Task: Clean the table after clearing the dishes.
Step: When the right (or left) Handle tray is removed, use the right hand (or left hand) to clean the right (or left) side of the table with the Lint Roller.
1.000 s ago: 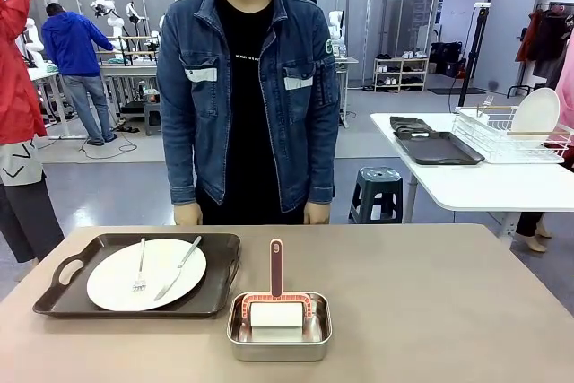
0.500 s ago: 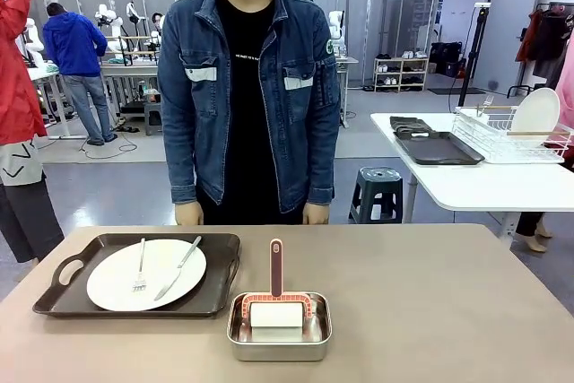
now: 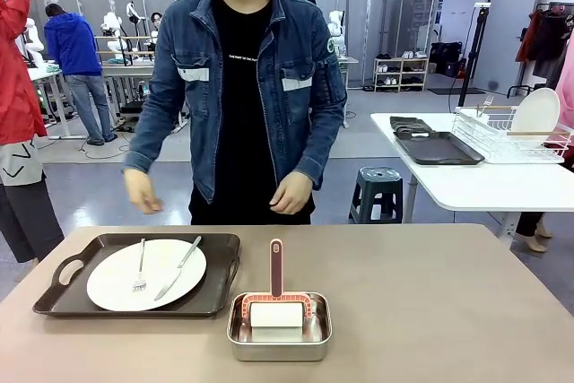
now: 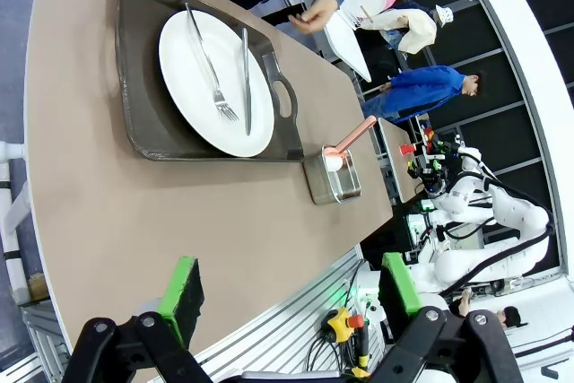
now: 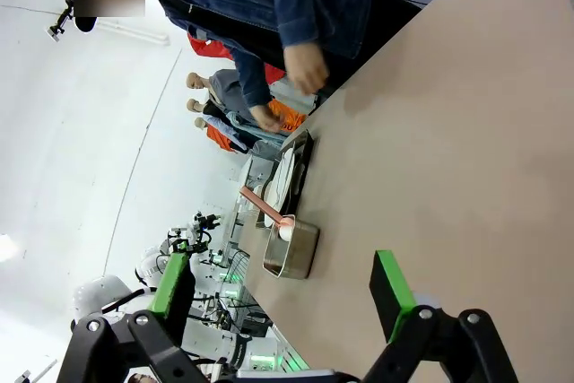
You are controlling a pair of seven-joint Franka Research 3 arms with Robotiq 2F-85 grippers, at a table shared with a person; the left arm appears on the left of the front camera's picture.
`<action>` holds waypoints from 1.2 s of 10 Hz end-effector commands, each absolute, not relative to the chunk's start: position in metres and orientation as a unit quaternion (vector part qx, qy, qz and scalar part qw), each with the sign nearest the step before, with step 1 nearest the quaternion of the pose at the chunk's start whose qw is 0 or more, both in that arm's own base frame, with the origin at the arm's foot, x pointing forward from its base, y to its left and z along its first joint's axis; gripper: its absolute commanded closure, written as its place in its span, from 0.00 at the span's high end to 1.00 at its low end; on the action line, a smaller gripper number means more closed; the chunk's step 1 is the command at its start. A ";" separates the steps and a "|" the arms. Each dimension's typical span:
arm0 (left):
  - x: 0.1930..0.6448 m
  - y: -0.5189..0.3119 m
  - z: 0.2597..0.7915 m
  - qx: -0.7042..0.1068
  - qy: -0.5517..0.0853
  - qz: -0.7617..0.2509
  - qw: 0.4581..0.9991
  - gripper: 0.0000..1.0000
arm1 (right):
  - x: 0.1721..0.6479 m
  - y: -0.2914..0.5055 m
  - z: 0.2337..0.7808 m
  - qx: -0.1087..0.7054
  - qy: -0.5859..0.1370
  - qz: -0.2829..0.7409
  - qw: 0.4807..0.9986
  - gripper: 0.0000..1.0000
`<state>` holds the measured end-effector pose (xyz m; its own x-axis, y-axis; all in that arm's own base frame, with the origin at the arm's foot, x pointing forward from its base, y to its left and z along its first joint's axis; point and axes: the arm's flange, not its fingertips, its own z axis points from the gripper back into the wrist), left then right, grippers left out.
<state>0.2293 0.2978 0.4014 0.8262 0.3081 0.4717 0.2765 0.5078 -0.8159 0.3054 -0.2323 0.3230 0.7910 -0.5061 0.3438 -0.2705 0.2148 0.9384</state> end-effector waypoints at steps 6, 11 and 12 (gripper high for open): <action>0.226 0.299 0.402 -0.501 -0.304 0.004 0.810 1.00 | 0.304 -0.233 0.325 0.626 -0.321 -0.083 0.706 1.00; 0.226 0.299 0.402 -0.501 -0.304 0.004 0.810 1.00 | 0.304 -0.233 0.325 0.626 -0.321 -0.083 0.706 1.00; 0.226 0.299 0.402 -0.501 -0.304 0.004 0.810 1.00 | 0.304 -0.233 0.325 0.626 -0.321 -0.083 0.706 1.00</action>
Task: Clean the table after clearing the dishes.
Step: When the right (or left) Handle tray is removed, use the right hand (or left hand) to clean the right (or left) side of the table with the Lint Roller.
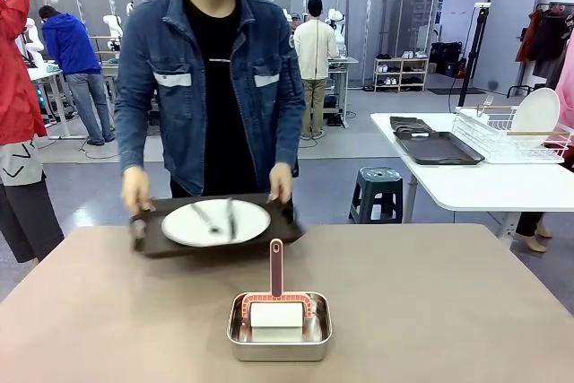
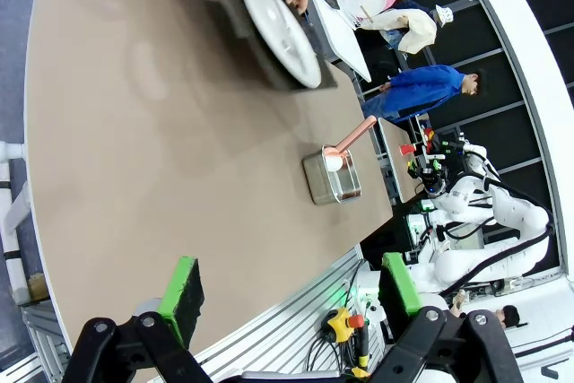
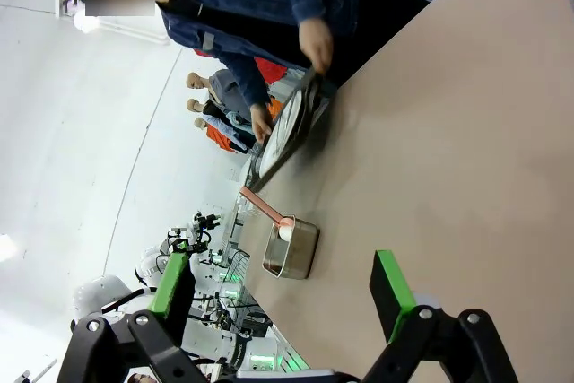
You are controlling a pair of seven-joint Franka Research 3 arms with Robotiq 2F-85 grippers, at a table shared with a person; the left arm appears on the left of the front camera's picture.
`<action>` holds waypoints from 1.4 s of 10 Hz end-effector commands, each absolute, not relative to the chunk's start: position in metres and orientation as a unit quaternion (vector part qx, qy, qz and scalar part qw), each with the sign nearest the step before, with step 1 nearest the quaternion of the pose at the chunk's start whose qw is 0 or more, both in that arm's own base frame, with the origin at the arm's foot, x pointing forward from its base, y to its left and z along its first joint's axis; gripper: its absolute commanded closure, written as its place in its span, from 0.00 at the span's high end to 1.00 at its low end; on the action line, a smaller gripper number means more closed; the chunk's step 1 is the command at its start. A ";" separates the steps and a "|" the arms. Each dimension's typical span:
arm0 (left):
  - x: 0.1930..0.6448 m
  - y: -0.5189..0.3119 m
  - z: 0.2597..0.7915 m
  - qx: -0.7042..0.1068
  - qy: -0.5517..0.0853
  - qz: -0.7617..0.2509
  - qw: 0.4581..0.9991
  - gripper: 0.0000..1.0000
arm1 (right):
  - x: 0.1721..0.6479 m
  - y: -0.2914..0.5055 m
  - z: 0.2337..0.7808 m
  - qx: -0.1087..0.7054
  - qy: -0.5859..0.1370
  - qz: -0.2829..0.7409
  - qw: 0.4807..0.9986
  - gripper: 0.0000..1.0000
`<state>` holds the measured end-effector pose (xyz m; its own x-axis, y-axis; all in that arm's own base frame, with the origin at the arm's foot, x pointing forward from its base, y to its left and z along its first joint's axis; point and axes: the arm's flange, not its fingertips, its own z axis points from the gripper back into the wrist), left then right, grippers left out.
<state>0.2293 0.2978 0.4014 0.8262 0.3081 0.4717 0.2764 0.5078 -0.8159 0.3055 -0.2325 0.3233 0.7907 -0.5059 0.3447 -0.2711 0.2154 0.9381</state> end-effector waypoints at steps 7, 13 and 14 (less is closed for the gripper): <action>0.285 0.251 0.529 -0.346 -0.290 -0.128 0.883 1.00 | 0.304 -0.233 0.325 0.626 -0.321 -0.083 0.706 1.00; 0.396 -0.063 0.656 -0.087 -0.168 -0.473 0.860 1.00 | 0.304 -0.233 0.325 0.626 -0.321 -0.083 0.706 1.00; 0.398 -0.096 0.642 -0.069 -0.148 -0.506 0.847 1.00 | 0.304 -0.233 0.325 0.626 -0.321 -0.083 0.706 1.00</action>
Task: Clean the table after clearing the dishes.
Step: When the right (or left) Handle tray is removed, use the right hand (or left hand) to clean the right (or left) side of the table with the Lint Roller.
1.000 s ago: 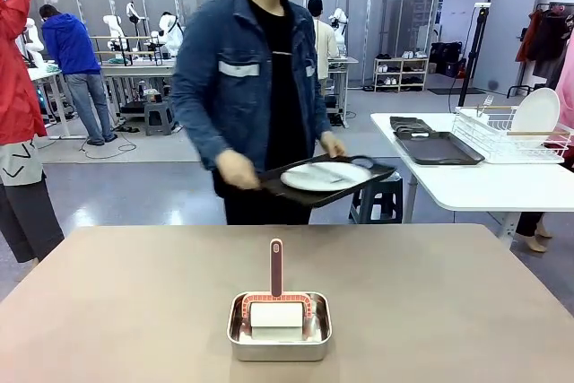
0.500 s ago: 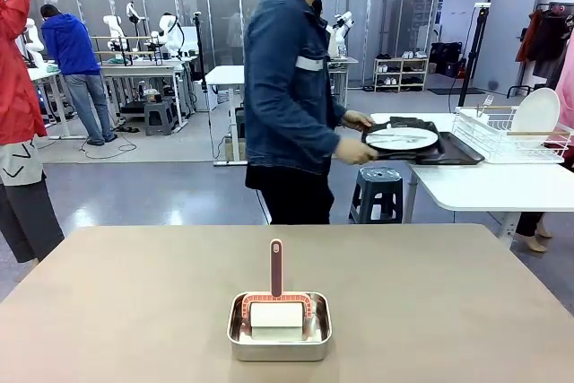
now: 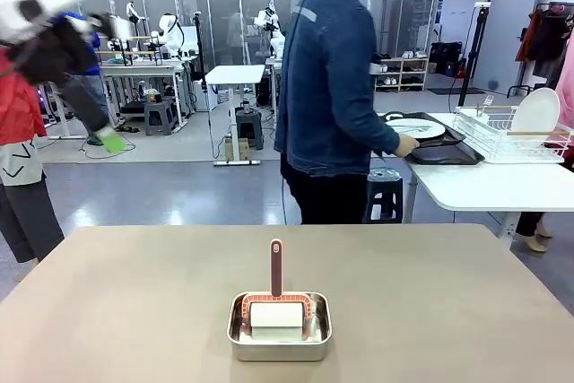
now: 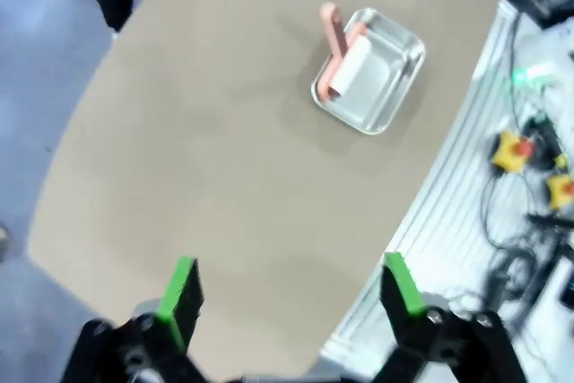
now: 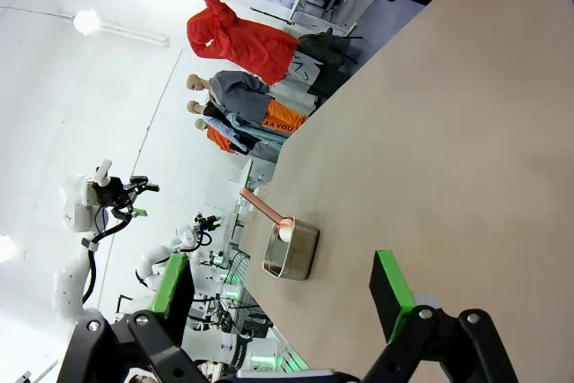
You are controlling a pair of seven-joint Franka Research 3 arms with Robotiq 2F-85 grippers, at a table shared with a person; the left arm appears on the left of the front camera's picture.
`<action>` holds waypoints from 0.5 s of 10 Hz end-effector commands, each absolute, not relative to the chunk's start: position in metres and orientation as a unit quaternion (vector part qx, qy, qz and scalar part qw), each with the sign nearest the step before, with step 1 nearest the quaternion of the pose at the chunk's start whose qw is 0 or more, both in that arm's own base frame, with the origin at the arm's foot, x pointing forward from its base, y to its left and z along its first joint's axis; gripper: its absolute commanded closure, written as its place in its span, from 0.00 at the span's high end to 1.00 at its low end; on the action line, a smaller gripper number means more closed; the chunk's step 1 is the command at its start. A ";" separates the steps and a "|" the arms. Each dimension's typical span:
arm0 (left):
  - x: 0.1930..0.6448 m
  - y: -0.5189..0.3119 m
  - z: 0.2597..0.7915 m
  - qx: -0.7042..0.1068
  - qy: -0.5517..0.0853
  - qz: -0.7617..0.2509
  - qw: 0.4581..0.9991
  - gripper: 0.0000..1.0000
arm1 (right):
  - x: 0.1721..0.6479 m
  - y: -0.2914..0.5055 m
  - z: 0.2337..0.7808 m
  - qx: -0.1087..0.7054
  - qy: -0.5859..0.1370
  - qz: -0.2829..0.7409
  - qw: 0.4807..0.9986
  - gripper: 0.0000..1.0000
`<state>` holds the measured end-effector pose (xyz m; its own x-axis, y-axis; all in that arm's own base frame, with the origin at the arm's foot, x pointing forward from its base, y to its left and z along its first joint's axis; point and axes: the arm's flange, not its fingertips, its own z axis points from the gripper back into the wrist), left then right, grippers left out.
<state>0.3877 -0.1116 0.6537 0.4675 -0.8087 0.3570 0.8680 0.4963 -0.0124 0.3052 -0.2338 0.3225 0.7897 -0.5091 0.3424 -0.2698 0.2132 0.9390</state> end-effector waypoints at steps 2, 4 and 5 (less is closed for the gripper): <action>0.405 -0.138 0.604 -0.065 -0.127 -0.543 0.828 1.00 | 0.304 -0.233 0.325 0.626 -0.321 -0.083 0.706 1.00; 0.404 -0.150 0.612 -0.072 -0.117 -0.538 0.832 1.00 | 0.304 -0.233 0.325 0.626 -0.321 -0.083 0.706 1.00; 0.404 -0.150 0.612 -0.072 -0.117 -0.538 0.832 1.00 | 0.304 -0.233 0.325 0.626 -0.321 -0.083 0.706 1.00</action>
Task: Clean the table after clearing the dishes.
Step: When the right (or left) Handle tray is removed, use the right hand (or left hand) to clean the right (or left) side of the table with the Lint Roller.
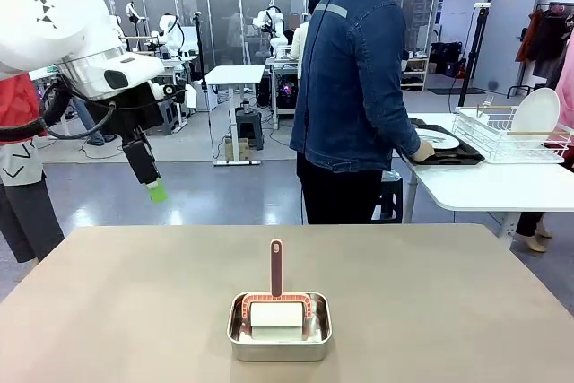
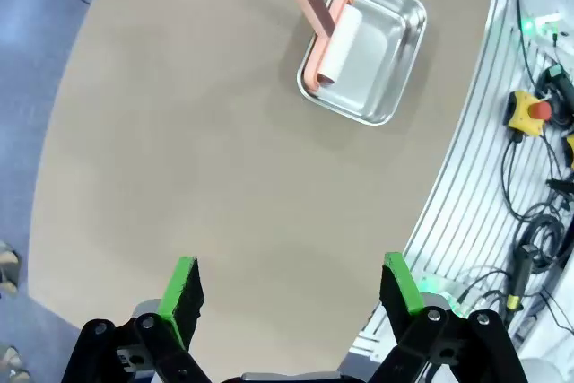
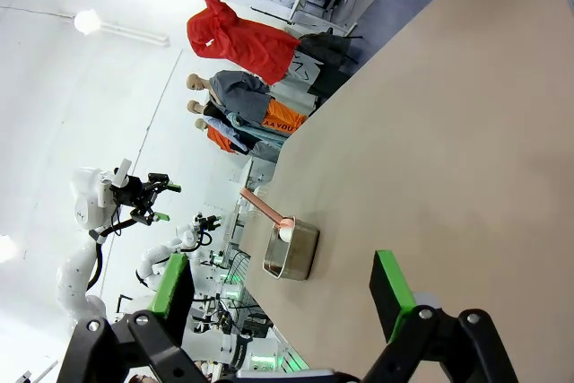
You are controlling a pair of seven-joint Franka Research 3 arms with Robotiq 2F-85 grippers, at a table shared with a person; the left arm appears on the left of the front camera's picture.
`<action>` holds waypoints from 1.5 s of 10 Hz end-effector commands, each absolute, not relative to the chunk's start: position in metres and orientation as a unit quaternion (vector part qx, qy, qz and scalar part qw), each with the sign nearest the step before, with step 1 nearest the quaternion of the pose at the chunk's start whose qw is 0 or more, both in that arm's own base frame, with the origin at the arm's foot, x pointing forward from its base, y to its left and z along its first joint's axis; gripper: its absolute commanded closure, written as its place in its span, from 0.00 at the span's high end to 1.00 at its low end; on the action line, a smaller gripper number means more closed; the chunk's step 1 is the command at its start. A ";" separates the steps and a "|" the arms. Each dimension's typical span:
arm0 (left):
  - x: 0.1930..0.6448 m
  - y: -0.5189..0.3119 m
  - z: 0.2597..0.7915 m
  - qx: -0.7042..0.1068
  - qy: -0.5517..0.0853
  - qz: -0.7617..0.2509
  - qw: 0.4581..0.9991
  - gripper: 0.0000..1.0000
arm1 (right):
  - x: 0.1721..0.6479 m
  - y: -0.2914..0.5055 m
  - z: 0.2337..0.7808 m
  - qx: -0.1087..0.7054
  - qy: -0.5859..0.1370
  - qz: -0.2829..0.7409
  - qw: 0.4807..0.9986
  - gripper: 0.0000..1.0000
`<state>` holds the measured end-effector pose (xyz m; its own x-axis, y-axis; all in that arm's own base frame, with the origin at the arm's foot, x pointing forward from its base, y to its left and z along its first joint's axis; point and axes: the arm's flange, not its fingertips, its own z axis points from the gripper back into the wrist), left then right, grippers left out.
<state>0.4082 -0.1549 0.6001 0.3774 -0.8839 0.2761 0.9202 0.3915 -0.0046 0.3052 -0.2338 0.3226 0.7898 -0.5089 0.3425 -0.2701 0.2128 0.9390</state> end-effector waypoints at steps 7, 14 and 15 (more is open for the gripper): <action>0.439 -0.241 0.573 -0.058 -0.095 -0.682 0.722 1.00 | 0.304 -0.233 0.325 0.626 -0.321 -0.083 0.706 1.00; 0.482 -0.326 0.499 -0.106 -0.053 -0.703 0.701 1.00 | 0.304 -0.233 0.325 0.626 -0.321 -0.083 0.706 1.00; 0.484 -0.336 0.491 -0.096 -0.043 -0.706 0.700 1.00 | 0.304 -0.233 0.325 0.626 -0.321 -0.083 0.706 1.00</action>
<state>0.4803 -0.3264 0.4895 -0.0071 -0.9780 0.2083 0.9963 -0.0247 -0.0821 0.3055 -0.2335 0.3228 0.7901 -0.5082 0.3428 -0.2709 0.2121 0.9389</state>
